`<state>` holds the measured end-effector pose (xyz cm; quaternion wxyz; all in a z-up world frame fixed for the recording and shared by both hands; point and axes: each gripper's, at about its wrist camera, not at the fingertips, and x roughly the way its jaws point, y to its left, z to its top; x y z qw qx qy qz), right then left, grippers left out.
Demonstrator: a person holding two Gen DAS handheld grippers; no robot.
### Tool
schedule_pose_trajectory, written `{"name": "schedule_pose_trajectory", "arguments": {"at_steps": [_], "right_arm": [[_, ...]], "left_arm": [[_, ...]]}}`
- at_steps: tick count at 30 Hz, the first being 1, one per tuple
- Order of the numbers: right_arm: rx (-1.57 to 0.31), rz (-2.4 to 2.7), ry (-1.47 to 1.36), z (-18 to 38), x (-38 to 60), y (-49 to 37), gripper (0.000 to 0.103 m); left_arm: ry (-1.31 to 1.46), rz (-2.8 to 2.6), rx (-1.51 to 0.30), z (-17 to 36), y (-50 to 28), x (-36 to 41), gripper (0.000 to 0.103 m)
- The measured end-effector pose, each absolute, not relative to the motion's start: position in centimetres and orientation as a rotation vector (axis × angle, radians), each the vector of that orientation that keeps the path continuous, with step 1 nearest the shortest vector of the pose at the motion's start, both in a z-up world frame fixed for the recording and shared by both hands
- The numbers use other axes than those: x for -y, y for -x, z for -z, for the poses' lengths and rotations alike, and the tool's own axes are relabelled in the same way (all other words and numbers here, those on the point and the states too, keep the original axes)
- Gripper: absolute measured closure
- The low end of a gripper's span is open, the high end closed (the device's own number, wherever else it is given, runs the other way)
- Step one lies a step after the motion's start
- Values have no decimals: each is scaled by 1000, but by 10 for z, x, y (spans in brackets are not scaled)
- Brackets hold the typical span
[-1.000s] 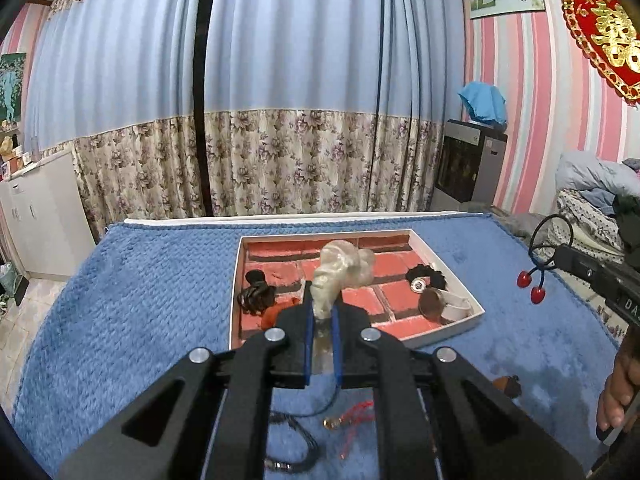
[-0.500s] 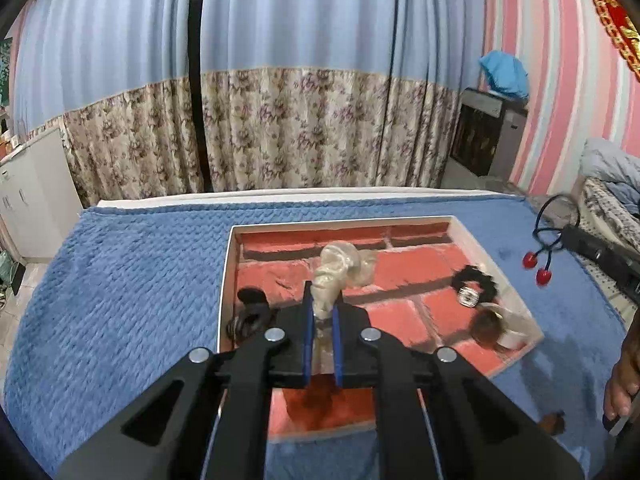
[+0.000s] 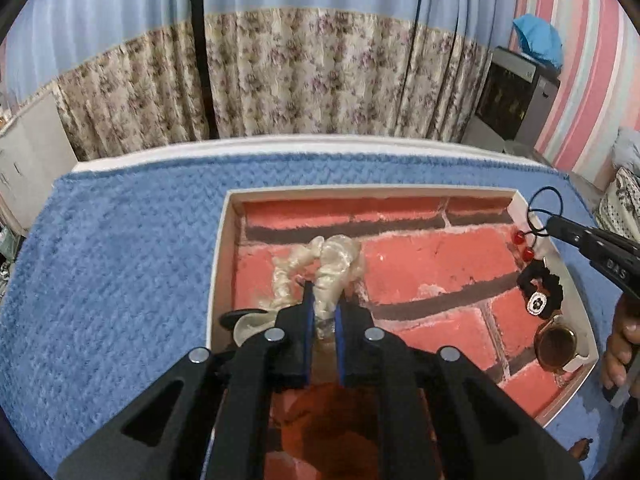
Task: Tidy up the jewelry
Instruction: 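Carry the scrunchie and red-bead bracelet into the tray and open both tools, then withdraw both tools from the tray back over the bed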
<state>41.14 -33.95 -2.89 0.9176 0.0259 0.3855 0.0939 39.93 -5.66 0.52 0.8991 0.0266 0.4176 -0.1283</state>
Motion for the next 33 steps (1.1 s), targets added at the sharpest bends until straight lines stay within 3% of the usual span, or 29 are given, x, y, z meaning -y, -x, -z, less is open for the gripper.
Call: {"name": "schedule_pose_trajectory", "arguments": {"at_steps": [6,8,10,12,13,20,25,33], "right_arm": [[-858,-143,-38,40,342,-418,95],[-847,-137,-32,37,345,-413,77],[-831,-122,-28,29,345,-404,67],[-797,-122,-17,12,344,-393,60],[-777,-121,-9,2,344,-385,55],[-579,-134,-2,-68,353,-305,44],[-466,-107,30,-70,357,-211,39],[-500,-17,-25,3,360,-91,37]], "left_arm": [[-97,261,-909,9,-404,62,92],[-103,276,-913,8,-402,63,87],[-95,294,-911,1,-397,64,68],[-88,286,-859,-14,-387,63,34],[-81,296,-826,-26,-381,62,31],[-31,309,-698,-85,-336,33,31],[-41,207,-558,-101,-258,-5,31],[-125,147,-552,-23,-103,-15,28]]}}
